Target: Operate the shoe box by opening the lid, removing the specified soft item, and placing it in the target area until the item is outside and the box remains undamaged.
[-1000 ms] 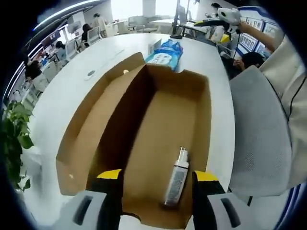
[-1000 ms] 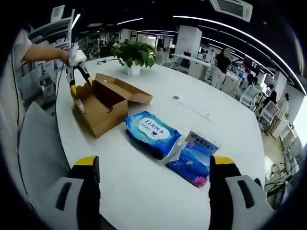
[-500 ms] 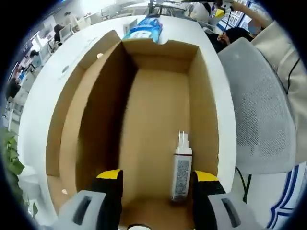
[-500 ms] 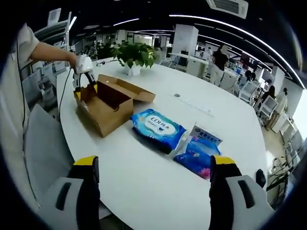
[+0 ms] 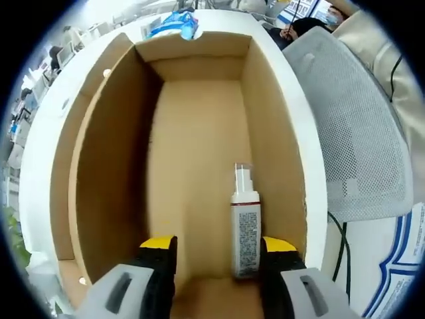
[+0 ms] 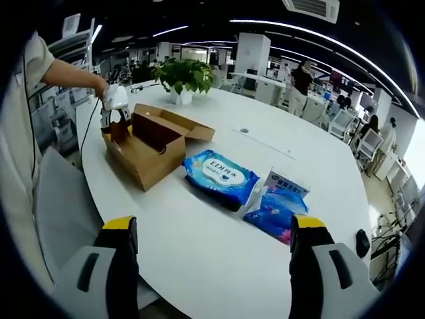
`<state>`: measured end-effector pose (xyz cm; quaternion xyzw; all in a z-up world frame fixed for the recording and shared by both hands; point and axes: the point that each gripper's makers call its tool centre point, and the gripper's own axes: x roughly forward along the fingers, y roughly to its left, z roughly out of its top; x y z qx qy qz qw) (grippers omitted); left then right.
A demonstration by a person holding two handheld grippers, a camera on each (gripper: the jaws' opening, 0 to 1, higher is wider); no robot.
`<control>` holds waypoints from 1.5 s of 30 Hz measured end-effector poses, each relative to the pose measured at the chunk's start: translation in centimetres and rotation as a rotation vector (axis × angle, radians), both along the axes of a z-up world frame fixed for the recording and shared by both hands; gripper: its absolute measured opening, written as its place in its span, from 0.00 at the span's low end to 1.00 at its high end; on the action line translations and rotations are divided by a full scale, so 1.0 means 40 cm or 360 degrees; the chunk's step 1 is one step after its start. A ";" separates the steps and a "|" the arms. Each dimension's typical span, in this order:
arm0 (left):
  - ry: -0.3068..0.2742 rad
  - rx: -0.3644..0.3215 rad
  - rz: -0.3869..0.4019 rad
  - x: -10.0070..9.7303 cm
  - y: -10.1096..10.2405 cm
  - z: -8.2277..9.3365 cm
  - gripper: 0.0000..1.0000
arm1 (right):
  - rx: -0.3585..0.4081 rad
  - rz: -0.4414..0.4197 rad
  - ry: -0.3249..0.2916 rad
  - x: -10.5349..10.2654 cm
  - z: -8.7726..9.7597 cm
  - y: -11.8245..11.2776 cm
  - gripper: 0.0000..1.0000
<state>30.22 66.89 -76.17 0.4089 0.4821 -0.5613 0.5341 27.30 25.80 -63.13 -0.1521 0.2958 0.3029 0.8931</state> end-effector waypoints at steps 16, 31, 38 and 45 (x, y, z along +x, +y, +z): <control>-0.0019 -0.0080 -0.0014 -0.018 -0.031 -0.016 0.35 | 0.0030 0.0003 -0.0044 0.003 0.025 0.013 0.89; -0.0087 -0.0113 0.0061 -0.008 -0.067 -0.036 0.21 | 0.0075 0.0044 -0.0031 -0.012 0.018 0.050 0.88; -0.0108 -0.0111 0.0073 -0.003 -0.075 -0.038 0.20 | 0.0098 0.0062 -0.0037 -0.014 0.025 0.065 0.87; -0.0160 -0.0109 0.0099 0.023 -0.073 -0.037 0.19 | 0.0126 0.0079 -0.0050 -0.020 0.035 0.080 0.86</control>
